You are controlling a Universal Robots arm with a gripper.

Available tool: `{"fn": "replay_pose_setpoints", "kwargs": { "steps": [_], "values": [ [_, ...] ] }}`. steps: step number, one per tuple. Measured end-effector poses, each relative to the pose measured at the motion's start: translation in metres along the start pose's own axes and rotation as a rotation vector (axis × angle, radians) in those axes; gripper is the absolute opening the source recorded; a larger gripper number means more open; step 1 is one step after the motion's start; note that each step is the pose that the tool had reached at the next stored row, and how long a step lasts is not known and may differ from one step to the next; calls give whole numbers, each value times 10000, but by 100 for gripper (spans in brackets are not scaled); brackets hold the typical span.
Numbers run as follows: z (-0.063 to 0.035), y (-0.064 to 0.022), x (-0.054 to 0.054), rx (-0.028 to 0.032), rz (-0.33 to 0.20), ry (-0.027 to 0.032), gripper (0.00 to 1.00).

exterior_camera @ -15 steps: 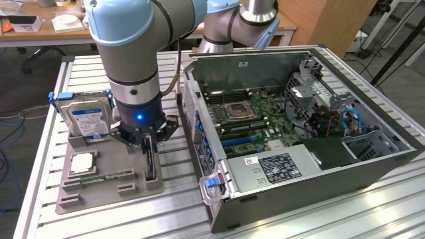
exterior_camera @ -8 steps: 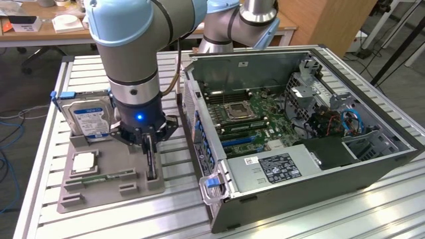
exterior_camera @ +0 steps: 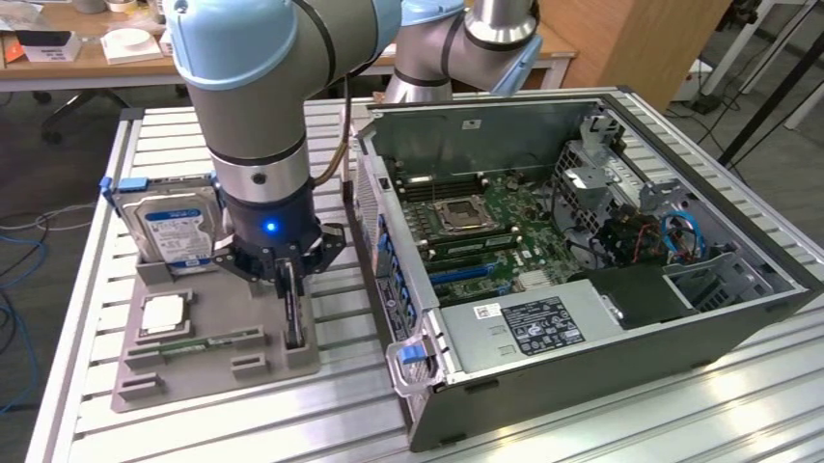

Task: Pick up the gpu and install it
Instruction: 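Pick up the gpu and move the gpu toward the slot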

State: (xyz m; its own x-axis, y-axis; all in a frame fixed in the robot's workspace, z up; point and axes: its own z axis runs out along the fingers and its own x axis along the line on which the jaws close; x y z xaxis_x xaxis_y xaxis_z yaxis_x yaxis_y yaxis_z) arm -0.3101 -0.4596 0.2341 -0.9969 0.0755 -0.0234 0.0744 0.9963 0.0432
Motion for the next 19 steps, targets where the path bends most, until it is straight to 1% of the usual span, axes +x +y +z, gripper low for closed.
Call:
{"fn": "replay_pose_setpoints", "kwargs": {
  "steps": [15,19],
  "values": [
    [-1,0,0,-1,0,-1,26],
    [-20,1,0,1,0,1,26]
  ]
}}
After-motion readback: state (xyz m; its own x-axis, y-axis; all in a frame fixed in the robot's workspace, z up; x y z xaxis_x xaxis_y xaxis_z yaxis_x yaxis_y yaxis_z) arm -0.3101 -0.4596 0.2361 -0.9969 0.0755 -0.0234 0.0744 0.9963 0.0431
